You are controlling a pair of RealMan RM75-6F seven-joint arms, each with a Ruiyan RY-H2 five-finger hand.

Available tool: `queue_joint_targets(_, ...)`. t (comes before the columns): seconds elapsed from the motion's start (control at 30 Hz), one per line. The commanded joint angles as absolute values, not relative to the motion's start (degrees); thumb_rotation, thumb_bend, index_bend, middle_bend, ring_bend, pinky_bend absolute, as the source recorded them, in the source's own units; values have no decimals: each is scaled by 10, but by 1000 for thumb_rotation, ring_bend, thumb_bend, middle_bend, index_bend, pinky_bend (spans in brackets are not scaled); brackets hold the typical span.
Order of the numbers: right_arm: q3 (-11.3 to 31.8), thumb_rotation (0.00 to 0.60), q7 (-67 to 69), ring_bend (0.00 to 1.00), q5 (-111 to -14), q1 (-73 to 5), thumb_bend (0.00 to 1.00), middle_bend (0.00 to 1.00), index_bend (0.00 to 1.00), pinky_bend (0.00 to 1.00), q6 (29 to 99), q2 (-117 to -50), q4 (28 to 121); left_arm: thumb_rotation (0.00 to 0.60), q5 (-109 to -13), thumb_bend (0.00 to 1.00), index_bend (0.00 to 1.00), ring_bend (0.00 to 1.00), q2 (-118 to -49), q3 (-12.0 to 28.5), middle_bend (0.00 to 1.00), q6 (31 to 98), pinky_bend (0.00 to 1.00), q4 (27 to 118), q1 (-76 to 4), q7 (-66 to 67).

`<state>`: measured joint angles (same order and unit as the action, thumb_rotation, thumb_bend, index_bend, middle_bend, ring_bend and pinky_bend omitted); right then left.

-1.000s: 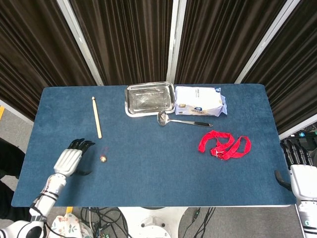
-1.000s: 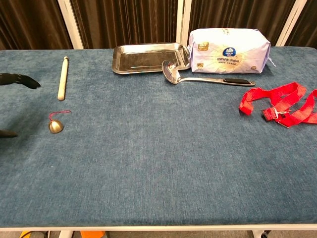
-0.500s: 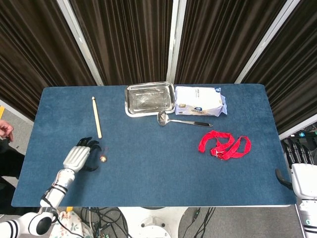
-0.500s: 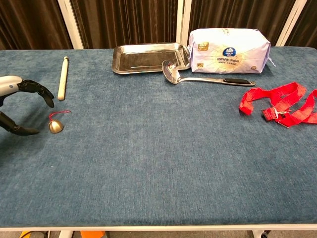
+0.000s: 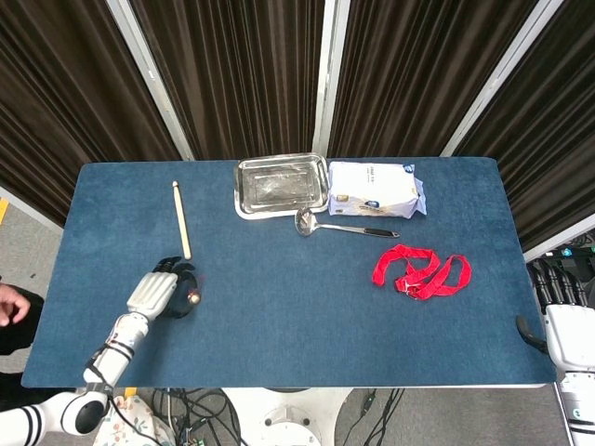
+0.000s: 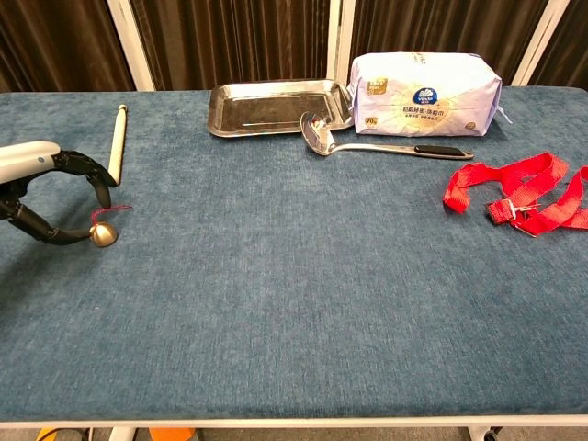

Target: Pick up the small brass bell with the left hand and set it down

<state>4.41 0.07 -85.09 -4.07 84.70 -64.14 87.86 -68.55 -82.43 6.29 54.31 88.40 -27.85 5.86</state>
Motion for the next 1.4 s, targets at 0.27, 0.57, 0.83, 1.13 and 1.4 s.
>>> queue_joint_targets(0.27,43,600,1,0,-849,-42,268,0,0,0,843,-642,877,600,-667,285,443,20,-835,61,212,543,11,875,-283,68)
queue_joint_targets(0.57,42,600,1,0,-847,-43,268,0,0,0,839,-645,873,600,-657,304,484,25,-839,62,224,547,15,872,-287,74)
queue_joint_targets(0.83,41,600,2,0,-845,-42,268,0,0,0,837,-647,870,600,-654,310,494,25,-842,61,230,543,15,867,-293,75)
queue_joint_targets(1.13,40,600,3,0,-842,-43,268,0,0,0,832,-648,868,600,-648,347,506,25,-843,59,233,542,15,867,-295,78)
queue_joint_targets(1.4,39,600,2,0,-841,-43,268,0,0,0,830,-648,867,600,-639,378,520,25,-846,59,239,544,15,867,-297,84)
